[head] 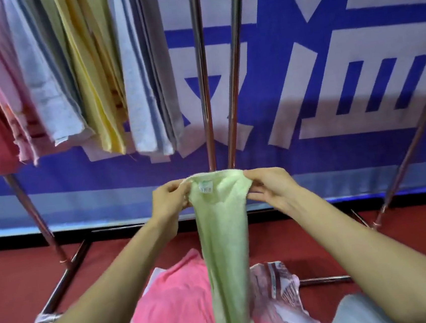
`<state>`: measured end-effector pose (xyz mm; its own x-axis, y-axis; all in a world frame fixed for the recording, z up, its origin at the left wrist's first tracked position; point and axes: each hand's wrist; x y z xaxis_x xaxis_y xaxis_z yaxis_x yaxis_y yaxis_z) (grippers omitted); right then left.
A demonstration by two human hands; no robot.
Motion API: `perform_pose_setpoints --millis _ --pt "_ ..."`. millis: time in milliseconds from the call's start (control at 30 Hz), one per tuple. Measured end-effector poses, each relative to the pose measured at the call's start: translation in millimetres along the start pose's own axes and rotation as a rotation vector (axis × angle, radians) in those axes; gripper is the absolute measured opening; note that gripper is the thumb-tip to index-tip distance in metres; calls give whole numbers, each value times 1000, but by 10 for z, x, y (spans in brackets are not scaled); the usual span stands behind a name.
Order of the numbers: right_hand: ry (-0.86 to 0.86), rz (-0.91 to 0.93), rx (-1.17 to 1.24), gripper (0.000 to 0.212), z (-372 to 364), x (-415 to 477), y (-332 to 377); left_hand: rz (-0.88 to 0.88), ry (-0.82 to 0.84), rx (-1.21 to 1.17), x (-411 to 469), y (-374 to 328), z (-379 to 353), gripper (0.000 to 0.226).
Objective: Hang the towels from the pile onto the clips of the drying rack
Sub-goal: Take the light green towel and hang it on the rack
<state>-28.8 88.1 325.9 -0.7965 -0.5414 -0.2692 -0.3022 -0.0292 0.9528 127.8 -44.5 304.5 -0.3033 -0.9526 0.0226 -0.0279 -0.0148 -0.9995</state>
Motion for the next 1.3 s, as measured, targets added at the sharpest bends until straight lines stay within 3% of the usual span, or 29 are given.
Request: perform_pose_setpoints --millis 233,333,433,533,633,767,867,933,1067,1133,1300 --pt "-39 -185 107 4 -67 204 -726 218 26 -67 -95 400 -167 11" --pt "-44 -94 159 5 -171 205 -652 276 37 -150 -69 399 -275 6" --pt "-63 36 -7 10 -263 90 -654 372 50 -161 -117 418 -283 15" --pt "-33 19 -56 11 -265 -22 -702 514 45 -188 -136 452 -245 27" --pt "4 8 -87 10 -216 -57 -697 633 34 -233 -140 490 -186 23" --pt "-42 -233 247 8 -57 32 -633 642 -74 -308 -88 383 -81 26" --pt "-73 -420 491 13 36 97 -588 486 -18 -129 -171 372 -112 20" --pt "-59 -436 563 17 51 109 -553 427 48 -27 -228 381 -155 21" --pt "-124 -403 723 19 108 137 -496 490 109 -18 -211 389 -143 10" --pt "-141 -305 624 16 117 130 -499 544 113 -87 -194 406 -151 7" --pt "-89 194 -113 14 -22 -43 -549 484 89 -191 -233 427 -210 6"
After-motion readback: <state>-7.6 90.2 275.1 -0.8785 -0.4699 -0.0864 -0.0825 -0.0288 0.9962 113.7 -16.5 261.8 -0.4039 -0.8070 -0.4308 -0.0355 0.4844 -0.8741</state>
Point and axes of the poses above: each hand's wrist, its own x-axis towards the middle knuckle, its own z-axis out of the back of the hand, y = z × x, and after that the axes turned 11 degrees about -y, right-handed
